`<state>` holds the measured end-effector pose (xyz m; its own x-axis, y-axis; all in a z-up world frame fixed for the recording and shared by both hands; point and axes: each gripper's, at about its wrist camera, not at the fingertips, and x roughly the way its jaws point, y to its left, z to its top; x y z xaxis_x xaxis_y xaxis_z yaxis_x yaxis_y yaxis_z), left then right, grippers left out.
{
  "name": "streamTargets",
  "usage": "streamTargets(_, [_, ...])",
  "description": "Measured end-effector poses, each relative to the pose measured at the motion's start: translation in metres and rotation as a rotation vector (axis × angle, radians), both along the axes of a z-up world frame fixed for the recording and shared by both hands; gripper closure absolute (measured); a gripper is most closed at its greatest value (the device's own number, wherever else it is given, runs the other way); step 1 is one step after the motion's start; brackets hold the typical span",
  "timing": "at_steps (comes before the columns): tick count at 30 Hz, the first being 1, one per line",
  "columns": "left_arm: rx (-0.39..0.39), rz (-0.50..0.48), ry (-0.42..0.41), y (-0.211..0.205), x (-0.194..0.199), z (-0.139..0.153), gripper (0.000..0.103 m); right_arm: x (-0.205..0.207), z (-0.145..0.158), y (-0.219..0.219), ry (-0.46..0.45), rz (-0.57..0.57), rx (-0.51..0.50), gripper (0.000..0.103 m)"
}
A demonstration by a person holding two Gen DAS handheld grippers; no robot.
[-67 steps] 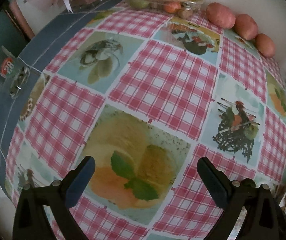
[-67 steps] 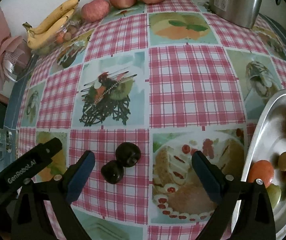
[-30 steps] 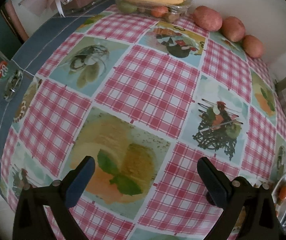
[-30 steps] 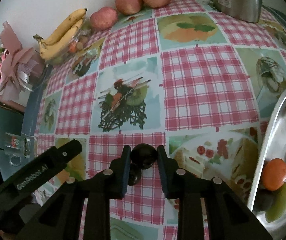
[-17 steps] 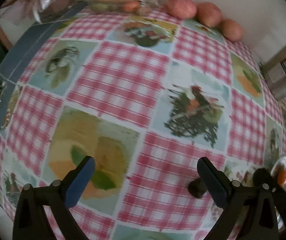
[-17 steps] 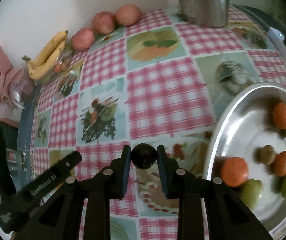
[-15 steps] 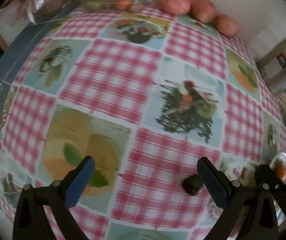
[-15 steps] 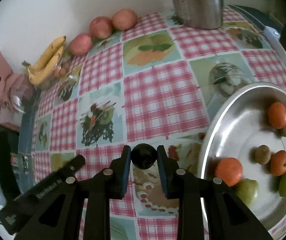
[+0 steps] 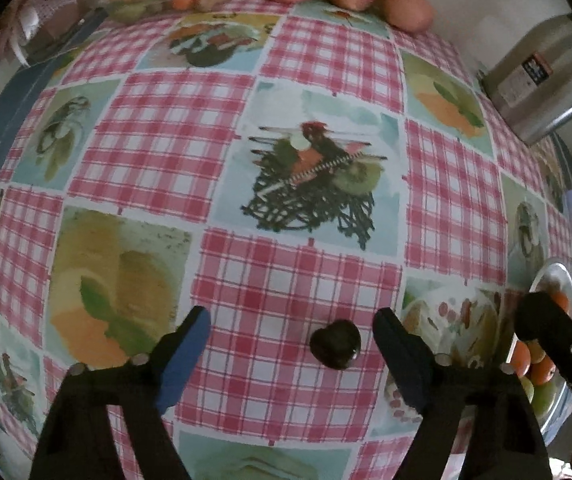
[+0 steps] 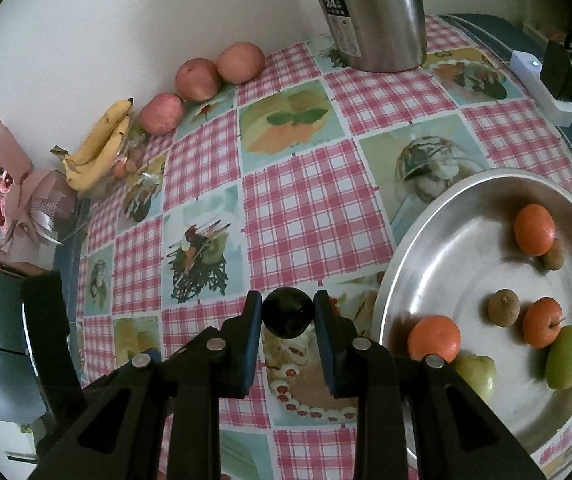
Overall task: Organize fruits
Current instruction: 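Lower the left gripper onto the other dark plum and close it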
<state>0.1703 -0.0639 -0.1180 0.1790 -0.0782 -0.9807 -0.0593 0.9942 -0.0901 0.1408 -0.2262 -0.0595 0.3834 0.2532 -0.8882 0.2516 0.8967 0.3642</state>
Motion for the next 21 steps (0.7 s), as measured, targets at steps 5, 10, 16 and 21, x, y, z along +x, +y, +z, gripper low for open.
streamTargets(5, [-0.008,-0.023,0.012,-0.012,-0.003,-0.003,0.032,0.000,-0.001,0.000,0.006,0.004,0.004,0.076])
streamTargets(10, [0.016,-0.047,0.013,-0.027,-0.003,-0.006,0.043,0.000,-0.001,0.000,0.007,0.008,0.009,0.076])
streamTargets(16, [0.016,-0.058,0.017,-0.030,-0.001,-0.006,0.056,-0.001,-0.001,-0.001,0.011,0.006,0.014,0.076])
streamTargets(21, [-0.015,-0.060,0.020,-0.023,-0.001,-0.002,0.063,-0.001,-0.002,-0.001,0.016,0.004,0.018,0.076])
